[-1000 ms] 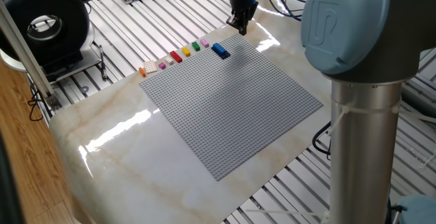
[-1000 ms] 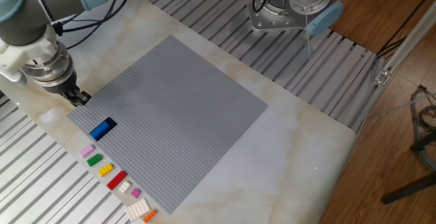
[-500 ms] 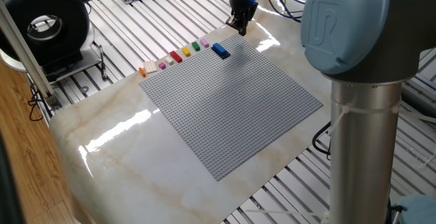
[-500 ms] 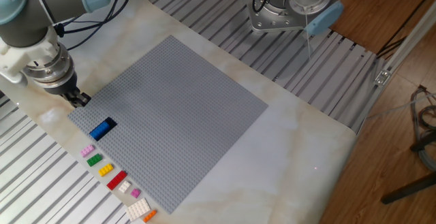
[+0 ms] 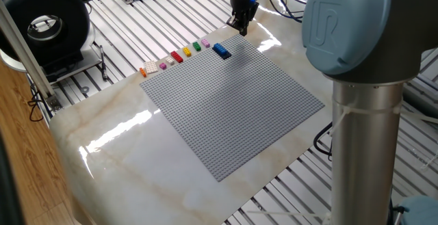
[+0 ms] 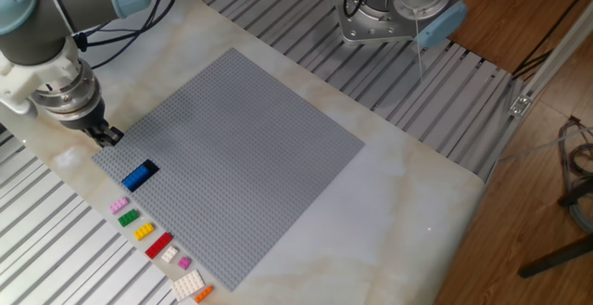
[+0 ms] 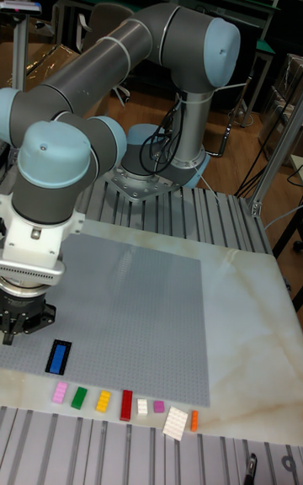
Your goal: Stack small Lego blocks one on top of the other
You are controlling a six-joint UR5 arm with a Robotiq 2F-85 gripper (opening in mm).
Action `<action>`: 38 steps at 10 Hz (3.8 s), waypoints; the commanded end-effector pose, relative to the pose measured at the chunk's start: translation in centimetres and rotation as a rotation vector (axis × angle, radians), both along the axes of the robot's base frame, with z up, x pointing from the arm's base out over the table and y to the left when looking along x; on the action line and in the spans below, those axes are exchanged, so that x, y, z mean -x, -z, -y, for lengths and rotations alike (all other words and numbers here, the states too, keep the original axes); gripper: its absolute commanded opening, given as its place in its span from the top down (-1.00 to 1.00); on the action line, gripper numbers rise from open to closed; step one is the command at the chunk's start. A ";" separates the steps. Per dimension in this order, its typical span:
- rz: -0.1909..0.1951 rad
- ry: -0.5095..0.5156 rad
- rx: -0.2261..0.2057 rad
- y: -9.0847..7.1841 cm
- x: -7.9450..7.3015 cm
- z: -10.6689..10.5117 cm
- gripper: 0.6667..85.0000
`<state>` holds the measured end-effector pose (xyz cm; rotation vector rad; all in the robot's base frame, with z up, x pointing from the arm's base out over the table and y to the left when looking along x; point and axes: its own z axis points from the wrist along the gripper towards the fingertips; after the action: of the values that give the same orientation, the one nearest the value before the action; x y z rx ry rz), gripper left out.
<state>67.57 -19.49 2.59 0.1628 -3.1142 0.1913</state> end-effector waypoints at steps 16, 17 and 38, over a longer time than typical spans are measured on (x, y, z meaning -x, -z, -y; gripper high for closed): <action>0.025 -0.010 0.022 0.2 -1.0 0.2 0.99; 0.025 -0.008 0.014 0.2 -1.0 0.0 0.99; 0.028 0.027 -0.071 0.8 -0.5 -1.4 0.99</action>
<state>68.11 -18.57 1.89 0.1252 -3.1394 0.1330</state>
